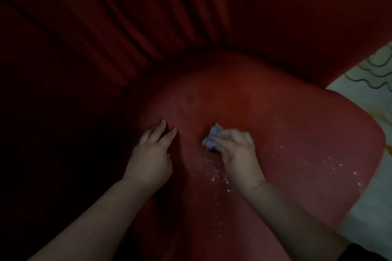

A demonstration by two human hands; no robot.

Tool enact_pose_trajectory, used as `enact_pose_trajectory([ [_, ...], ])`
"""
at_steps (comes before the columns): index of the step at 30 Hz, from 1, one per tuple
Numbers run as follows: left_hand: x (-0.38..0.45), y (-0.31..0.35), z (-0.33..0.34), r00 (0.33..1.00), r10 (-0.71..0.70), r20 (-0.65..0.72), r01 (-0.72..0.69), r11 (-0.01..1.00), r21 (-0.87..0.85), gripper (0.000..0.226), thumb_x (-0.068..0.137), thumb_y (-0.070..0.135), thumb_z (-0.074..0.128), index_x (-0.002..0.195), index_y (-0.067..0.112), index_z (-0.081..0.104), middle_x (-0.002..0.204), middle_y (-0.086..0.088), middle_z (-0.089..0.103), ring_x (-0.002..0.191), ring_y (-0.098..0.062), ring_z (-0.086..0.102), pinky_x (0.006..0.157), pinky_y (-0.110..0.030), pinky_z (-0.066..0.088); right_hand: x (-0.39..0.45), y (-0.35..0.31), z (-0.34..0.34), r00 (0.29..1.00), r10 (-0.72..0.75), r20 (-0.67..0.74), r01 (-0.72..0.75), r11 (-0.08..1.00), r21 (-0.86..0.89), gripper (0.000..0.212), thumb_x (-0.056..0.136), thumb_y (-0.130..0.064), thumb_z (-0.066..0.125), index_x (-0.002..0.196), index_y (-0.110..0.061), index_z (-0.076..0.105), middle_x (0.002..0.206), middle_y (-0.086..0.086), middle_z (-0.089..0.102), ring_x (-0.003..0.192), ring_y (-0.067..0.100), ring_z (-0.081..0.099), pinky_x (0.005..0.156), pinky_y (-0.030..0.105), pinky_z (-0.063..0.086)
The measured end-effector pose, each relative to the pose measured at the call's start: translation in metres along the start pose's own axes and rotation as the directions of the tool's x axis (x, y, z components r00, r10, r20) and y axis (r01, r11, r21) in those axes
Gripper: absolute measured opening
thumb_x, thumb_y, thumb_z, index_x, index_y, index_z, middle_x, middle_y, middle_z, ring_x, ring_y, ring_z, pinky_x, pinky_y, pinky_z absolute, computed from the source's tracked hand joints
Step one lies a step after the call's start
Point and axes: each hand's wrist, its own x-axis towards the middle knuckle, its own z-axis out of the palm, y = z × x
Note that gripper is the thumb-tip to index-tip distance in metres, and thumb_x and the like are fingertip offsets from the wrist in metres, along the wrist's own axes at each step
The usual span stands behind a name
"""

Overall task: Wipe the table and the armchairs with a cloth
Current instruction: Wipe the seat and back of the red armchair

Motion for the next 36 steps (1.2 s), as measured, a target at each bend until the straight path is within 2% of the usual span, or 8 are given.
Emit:
enact_pose_trajectory([
  [2,-0.002,-0.003,-0.001,1.000,0.011,-0.006,-0.011,1.000,0.011,0.066,0.090,0.013,0.048,0.147,0.035,0.025,0.159,0.008,0.005,0.144,-0.019,0.006,0.116,-0.041,0.020,0.015,0.004,0.000,0.992,0.072,-0.108,-0.073,0.997,-0.013,0.024,0.089,-0.021,0.058,0.109,-0.027,0.071,0.118,-0.002,0.062,0.109,0.027,0.052,0.095,0.044,0.038],
  [4,-0.005,-0.004,0.001,1.000,0.010,-0.004,-0.010,1.000,0.020,0.066,0.090,0.012,0.047,0.147,0.036,0.024,0.159,0.008,0.004,0.144,-0.020,0.006,0.117,-0.041,0.020,0.020,0.006,0.006,0.980,0.086,-0.179,-0.096,0.994,-0.046,0.025,0.087,-0.013,0.064,0.109,-0.023,0.071,0.116,-0.001,0.062,0.103,0.028,0.053,0.095,0.030,0.033],
  [7,-0.008,-0.003,0.004,1.000,-0.014,-0.021,0.014,1.000,0.001,0.068,0.088,0.010,0.047,0.147,0.034,0.026,0.159,0.008,0.006,0.143,-0.020,0.007,0.116,-0.038,0.018,0.000,0.002,0.021,0.998,0.002,-0.059,-0.011,0.988,-0.155,0.037,0.080,-0.005,0.064,0.110,-0.026,0.071,0.111,0.000,0.064,0.090,0.028,0.056,0.081,0.020,0.026],
  [12,-0.021,0.000,0.004,0.999,-0.036,0.015,0.035,0.999,0.008,0.071,0.085,0.009,0.046,0.148,0.034,0.024,0.159,0.008,0.006,0.142,-0.021,0.008,0.114,-0.035,0.019,-0.036,-0.010,0.026,0.998,0.036,0.057,-0.038,0.999,0.024,0.036,0.083,-0.006,0.064,0.112,-0.026,0.069,0.111,-0.005,0.062,0.092,0.023,0.054,0.086,0.037,0.046],
  [18,-0.040,-0.002,0.003,0.999,-0.033,0.032,0.032,0.999,0.007,0.073,0.084,0.006,0.047,0.148,0.032,0.024,0.159,0.006,0.009,0.142,-0.023,0.011,0.115,-0.036,0.021,-0.005,-0.016,0.003,0.992,0.120,0.042,-0.122,0.991,0.056,0.031,0.091,-0.011,0.057,0.117,-0.026,0.067,0.130,-0.006,0.054,0.115,0.018,0.046,0.100,0.028,0.033],
  [28,-0.044,-0.005,0.007,0.999,-0.044,0.009,0.045,0.994,-0.098,0.071,0.082,0.003,0.047,0.147,0.028,0.031,0.158,0.007,0.014,0.142,-0.019,0.013,0.113,-0.027,0.016,-0.062,-0.036,0.022,0.918,-0.052,0.393,0.023,0.997,0.078,0.036,0.091,-0.007,0.049,0.115,-0.027,0.066,0.125,0.001,0.054,0.117,0.024,0.043,0.099,0.032,0.030],
  [32,-0.046,-0.004,0.001,0.997,-0.070,-0.041,0.064,0.989,-0.137,0.072,0.078,-0.003,0.043,0.144,0.026,0.038,0.156,0.007,0.022,0.141,-0.020,0.018,0.115,-0.026,0.016,-0.050,-0.041,0.017,0.987,-0.022,0.157,0.009,0.996,0.087,0.033,0.087,-0.025,0.047,0.112,-0.029,0.069,0.124,-0.002,0.058,0.108,0.024,0.048,0.097,0.040,0.037],
  [36,-0.047,-0.007,0.002,0.995,-0.088,-0.047,0.081,0.987,-0.137,0.070,0.080,-0.003,0.040,0.143,0.026,0.039,0.155,0.007,0.023,0.142,-0.019,0.018,0.117,-0.030,0.016,-0.041,-0.037,0.031,0.964,-0.081,0.253,0.109,0.989,-0.101,0.044,0.086,-0.013,0.058,0.122,-0.038,0.059,0.144,-0.013,0.039,0.123,0.020,0.034,0.102,0.042,0.029],
])
